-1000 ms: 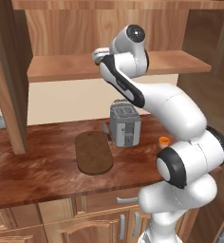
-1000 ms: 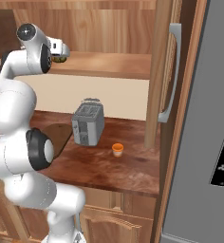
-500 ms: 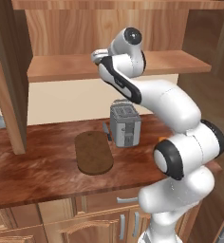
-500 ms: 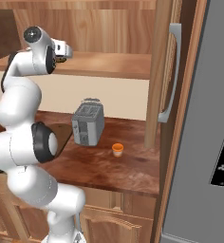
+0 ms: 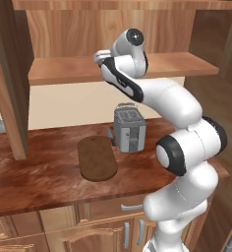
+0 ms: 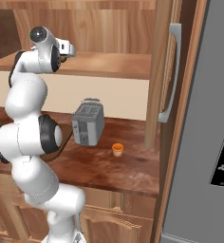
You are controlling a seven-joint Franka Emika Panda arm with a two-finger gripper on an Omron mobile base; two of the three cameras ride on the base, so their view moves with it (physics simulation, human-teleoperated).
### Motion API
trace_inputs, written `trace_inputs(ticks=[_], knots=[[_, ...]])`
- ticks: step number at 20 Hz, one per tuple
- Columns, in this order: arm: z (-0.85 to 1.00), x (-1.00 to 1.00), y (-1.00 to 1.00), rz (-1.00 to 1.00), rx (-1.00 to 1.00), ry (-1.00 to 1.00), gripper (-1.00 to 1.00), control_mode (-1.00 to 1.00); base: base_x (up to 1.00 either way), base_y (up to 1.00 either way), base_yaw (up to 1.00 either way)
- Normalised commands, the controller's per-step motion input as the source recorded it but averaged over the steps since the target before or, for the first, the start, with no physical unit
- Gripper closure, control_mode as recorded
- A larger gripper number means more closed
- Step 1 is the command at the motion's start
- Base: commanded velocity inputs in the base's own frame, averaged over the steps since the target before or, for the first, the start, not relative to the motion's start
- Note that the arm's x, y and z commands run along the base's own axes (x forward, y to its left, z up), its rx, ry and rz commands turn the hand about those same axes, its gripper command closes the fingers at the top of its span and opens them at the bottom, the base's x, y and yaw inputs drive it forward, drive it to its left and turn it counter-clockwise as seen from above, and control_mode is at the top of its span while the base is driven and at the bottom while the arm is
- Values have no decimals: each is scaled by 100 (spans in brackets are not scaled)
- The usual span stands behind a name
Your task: Pick the bread, place it on the cutting board, pick the jam, place it on the counter, and close the cabinet.
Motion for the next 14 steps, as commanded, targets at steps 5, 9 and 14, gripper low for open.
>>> trace_inputs(ticks=[5,9,14], knots=[[0,22,0,0,0,0,-100,-100,0,0,0],[-3,21,2,0,0,2,-100,-100,0,0,0],[-9,16,3,0,0,2,-100,-100,0,0,0]])
